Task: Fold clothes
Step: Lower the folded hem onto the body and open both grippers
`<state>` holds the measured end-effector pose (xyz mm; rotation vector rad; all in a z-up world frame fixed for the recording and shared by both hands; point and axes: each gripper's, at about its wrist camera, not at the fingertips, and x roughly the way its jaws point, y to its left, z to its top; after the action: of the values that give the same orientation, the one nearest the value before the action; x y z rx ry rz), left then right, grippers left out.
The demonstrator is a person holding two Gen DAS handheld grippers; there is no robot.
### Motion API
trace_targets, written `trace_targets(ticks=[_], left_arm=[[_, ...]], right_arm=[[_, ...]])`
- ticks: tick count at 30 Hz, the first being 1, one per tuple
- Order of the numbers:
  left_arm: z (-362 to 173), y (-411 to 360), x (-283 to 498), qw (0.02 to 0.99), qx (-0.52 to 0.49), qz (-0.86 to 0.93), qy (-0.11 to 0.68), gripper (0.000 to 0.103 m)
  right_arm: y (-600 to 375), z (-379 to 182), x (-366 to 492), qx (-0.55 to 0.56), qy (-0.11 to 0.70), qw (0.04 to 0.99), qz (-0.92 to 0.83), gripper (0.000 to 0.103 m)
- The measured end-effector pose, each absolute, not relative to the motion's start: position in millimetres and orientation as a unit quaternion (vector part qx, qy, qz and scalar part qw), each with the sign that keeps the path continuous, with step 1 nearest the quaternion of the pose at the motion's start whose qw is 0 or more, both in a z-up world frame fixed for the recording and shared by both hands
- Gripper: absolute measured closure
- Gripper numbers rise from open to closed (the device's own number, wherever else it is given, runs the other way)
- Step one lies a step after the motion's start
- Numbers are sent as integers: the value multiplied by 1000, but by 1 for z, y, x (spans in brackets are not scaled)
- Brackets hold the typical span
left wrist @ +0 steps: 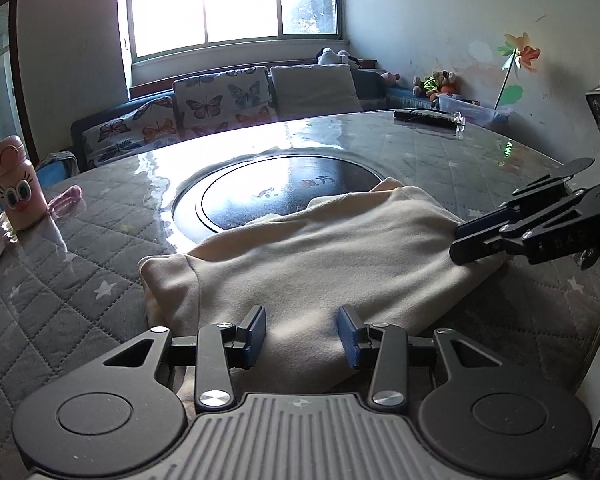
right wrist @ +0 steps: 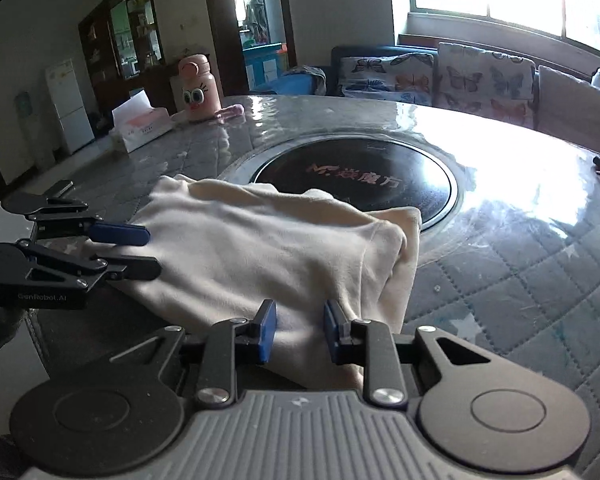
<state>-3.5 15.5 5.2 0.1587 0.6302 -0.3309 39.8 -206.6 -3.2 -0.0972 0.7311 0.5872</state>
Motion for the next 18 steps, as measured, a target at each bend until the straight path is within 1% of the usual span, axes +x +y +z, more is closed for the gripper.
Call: trace_targets(ticks=[6, 14, 18], left_arm=[[16, 26, 3, 941, 67, -147, 298, 60], [5, 57, 26, 937, 32, -112, 331, 59], [14, 58, 27, 942, 27, -115, 315, 60]], right_arm=[[-197, 3, 52, -43, 332, 898, 286, 78], [-195, -4, 64, -47, 346, 894, 279, 78], [-191, 3, 70, -47, 337, 898, 279, 77]])
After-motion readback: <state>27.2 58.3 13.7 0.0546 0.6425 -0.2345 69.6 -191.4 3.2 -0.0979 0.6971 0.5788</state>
